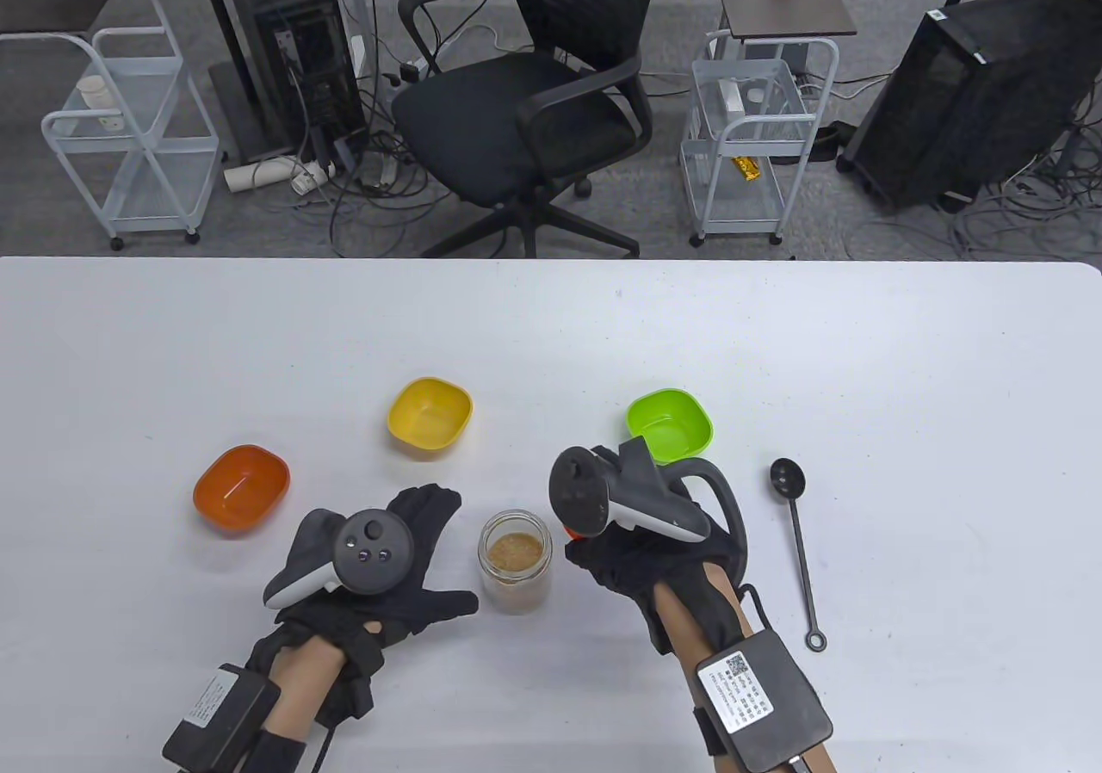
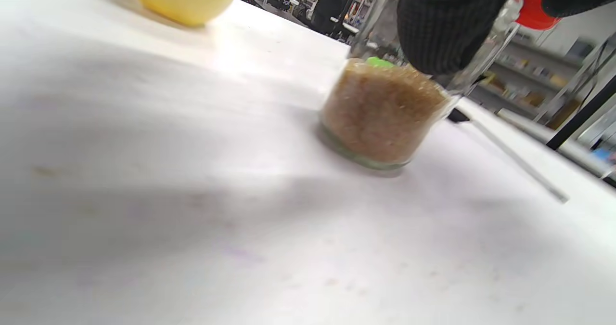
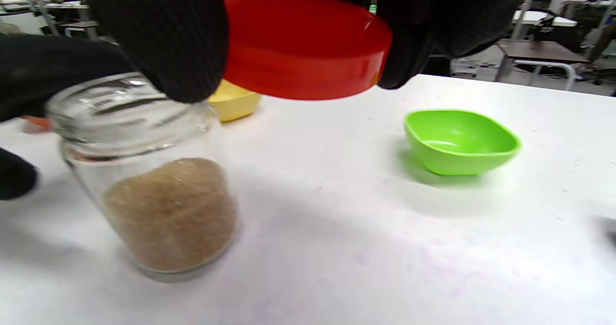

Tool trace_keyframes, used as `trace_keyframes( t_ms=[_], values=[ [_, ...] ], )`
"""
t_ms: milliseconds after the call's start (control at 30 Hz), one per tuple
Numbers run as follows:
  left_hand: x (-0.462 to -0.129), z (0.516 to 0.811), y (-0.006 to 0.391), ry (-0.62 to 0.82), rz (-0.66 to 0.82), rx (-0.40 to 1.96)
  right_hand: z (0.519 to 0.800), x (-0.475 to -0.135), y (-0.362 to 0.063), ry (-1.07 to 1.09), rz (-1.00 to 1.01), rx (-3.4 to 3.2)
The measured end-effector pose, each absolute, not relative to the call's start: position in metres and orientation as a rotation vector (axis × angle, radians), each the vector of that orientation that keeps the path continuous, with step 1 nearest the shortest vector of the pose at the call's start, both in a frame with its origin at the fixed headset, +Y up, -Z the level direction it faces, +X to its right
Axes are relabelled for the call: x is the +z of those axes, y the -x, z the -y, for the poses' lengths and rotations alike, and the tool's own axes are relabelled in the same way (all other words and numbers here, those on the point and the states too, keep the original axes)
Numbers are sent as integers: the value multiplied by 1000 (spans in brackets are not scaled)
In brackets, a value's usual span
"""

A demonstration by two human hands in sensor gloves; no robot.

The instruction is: Scoop brown sugar granules from jar into dishes

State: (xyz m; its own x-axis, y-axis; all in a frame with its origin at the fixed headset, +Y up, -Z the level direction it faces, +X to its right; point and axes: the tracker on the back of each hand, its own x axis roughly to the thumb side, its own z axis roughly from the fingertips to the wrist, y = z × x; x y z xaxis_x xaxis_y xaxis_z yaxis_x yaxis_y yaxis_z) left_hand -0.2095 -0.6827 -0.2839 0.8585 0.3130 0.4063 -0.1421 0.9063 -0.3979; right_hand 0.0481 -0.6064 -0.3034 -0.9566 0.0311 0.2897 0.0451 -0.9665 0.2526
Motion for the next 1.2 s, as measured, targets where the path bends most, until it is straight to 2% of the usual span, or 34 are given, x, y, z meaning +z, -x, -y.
trace_keyframes(
  t_ms=[100,167,333,433,700,1000,1200],
  values=[
    [-276,677,214,363,431,99,622,-303,-59,376,399,-3069],
    [-270,676,218,309,405,55,632,-302,-65,343,414,-3070],
    [-262,684,225,260,358,37,655,-301,-75,265,428,-3070],
    [-262,690,225,299,355,42,665,-300,-79,255,430,-3072],
    [-261,690,227,290,335,29,697,-301,-80,219,467,-3035],
    [-261,692,227,307,344,45,716,-300,-86,185,536,-2997],
    [-261,693,227,328,344,43,720,-300,-87,173,552,-3014]
  ],
)
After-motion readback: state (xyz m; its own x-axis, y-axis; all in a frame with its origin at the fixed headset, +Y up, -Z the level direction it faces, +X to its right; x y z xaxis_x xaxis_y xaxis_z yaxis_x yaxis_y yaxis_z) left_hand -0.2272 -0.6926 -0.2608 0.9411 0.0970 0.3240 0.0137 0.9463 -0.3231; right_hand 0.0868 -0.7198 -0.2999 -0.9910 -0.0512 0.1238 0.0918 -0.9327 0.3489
